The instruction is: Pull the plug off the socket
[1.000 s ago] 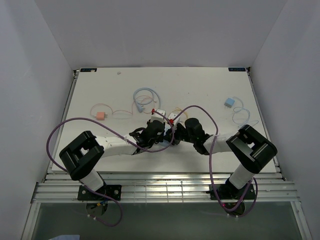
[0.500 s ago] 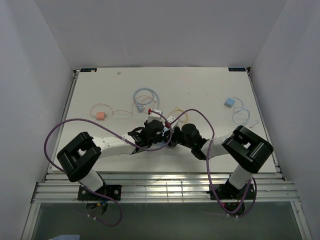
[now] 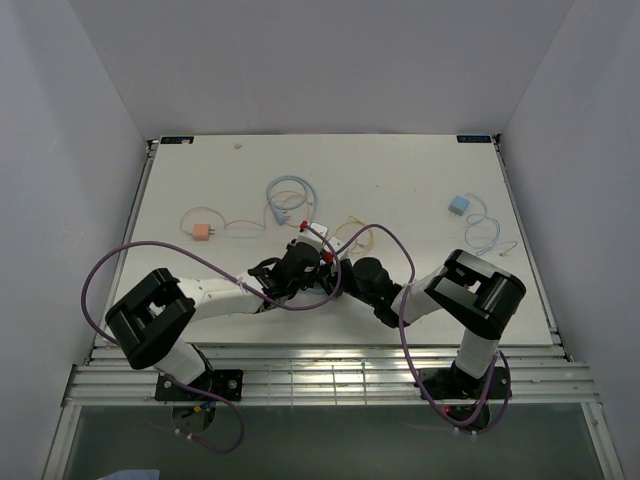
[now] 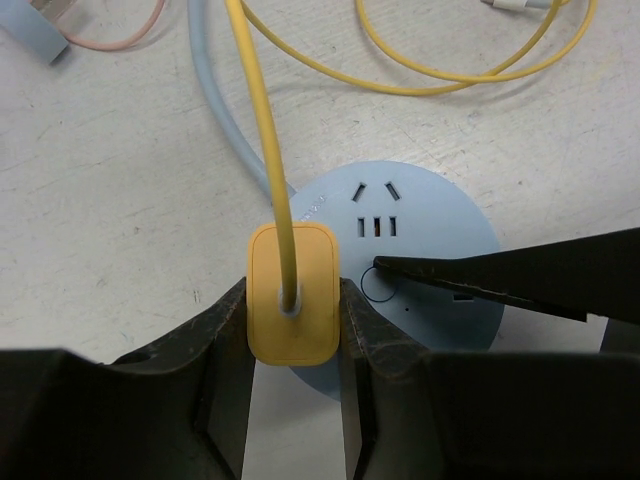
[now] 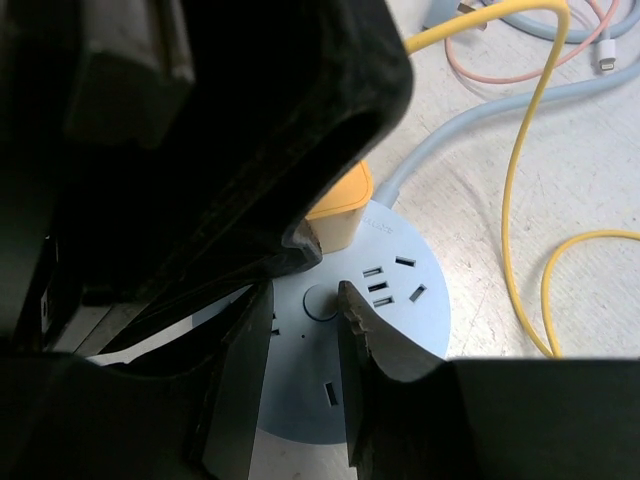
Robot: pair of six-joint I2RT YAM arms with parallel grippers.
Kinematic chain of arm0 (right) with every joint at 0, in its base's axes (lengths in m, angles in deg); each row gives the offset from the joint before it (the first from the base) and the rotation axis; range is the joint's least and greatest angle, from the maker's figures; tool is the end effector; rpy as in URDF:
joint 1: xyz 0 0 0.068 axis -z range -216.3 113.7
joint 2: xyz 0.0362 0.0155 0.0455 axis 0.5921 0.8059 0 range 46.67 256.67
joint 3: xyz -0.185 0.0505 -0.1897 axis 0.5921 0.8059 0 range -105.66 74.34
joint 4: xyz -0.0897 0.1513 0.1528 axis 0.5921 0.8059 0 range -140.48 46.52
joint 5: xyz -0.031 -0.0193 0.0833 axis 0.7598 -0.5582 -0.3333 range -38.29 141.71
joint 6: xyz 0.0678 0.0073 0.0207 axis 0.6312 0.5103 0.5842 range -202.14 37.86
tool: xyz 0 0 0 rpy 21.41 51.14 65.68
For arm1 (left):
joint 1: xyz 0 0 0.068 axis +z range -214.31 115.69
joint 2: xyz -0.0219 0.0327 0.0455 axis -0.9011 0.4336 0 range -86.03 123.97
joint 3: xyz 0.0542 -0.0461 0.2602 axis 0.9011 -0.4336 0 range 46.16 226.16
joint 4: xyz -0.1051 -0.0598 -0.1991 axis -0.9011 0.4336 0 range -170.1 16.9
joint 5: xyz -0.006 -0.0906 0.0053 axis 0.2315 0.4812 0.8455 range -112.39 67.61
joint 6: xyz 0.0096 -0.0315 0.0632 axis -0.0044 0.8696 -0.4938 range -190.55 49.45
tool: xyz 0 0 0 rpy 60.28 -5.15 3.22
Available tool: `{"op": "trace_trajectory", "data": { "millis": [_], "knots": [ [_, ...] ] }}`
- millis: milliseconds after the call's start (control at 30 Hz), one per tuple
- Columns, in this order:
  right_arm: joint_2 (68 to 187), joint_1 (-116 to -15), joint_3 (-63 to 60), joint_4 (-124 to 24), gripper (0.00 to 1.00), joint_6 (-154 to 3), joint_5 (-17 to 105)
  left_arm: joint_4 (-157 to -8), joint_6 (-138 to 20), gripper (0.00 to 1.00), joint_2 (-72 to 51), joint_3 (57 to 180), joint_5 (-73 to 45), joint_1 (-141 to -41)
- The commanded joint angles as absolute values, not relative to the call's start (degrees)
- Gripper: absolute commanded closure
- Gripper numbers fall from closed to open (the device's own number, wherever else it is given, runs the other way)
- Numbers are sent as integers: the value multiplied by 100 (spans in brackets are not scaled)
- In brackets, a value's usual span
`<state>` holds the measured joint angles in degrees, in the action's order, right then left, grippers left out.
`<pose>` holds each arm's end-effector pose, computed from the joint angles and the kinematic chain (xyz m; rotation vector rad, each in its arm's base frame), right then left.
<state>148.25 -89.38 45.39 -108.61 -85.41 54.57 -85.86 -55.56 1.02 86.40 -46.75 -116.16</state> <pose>0.1957 0.2557 0.1491 -0.8467 1.6571 0.5645 0.2001 -0.2156 0.1751 0.4919 2.1611 -0.1560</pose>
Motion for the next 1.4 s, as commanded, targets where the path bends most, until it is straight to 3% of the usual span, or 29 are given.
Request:
{"op": "trace_trajectory", "data": {
  "millis": [0,300,533,667,1000,1200,1367],
  "knots": [
    [15688,-8974,4912,-8669,64,-8662,5795,-8748,-6447,100,-244,8579,-4013,-12125],
    [15776,-8974,4877,-8617,66,-8618,5611,-8687,-5474,100,-51,8404,-4850,-12091],
    [15908,-8974,4833,-8590,66,-8610,5339,-8817,-4630,100,-470,8141,-4122,-11503],
    [15961,-8974,4806,-8581,67,-8610,5259,-9354,-4506,100,-1217,7640,-2839,-10792],
    [16040,-8974,4675,-8424,67,-8724,5233,-9258,-5244,100,-1370,7551,-2397,-10842],
    [16075,-8974,4622,-8379,67,-8741,5233,-8301,-5991,100,-790,8280,-4302,-11800],
    [16102,-8974,4622,-8371,68,-8742,5233,-8054,-6035,100,-490,8491,-5155,-12108]
  ]
}}
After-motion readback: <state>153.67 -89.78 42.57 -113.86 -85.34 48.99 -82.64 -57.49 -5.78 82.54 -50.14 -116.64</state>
